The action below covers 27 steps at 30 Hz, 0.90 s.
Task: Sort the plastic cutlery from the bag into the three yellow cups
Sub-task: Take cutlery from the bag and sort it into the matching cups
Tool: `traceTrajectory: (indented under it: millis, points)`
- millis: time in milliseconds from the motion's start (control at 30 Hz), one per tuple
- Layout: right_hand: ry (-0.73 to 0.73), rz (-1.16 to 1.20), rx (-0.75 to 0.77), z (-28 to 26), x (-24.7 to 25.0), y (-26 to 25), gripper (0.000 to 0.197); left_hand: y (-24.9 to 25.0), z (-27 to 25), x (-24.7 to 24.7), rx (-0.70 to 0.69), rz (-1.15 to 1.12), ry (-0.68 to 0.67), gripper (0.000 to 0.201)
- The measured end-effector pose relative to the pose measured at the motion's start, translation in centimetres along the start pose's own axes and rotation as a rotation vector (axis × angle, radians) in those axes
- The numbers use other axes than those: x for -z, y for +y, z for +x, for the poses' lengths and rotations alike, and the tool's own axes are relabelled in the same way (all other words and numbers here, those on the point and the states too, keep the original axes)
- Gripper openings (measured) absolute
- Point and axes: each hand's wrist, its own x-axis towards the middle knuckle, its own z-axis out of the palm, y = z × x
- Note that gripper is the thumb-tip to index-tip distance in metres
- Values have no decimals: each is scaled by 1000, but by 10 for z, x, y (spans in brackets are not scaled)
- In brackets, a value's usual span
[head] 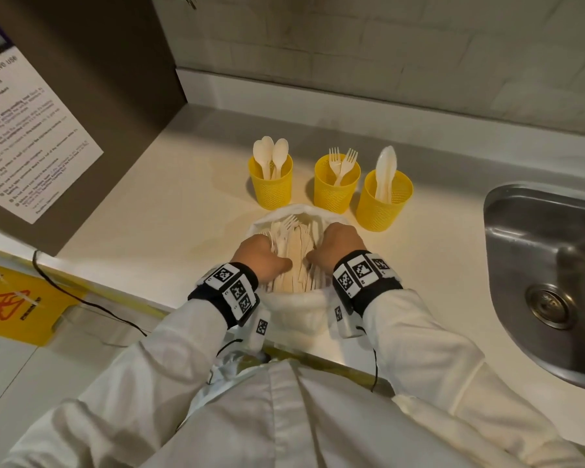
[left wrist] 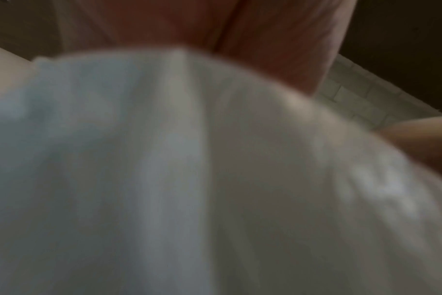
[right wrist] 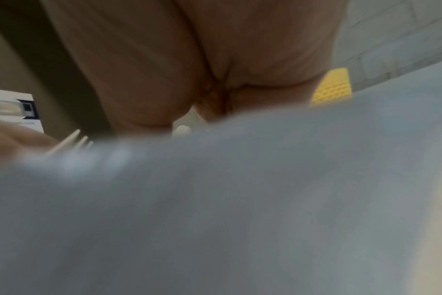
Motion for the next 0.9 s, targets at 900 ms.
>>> traceTrajectory:
  millis: [900]
  points:
    - [30,-94,11,8,-21,-14,75,3,-3,-11,-48,-12,50,50]
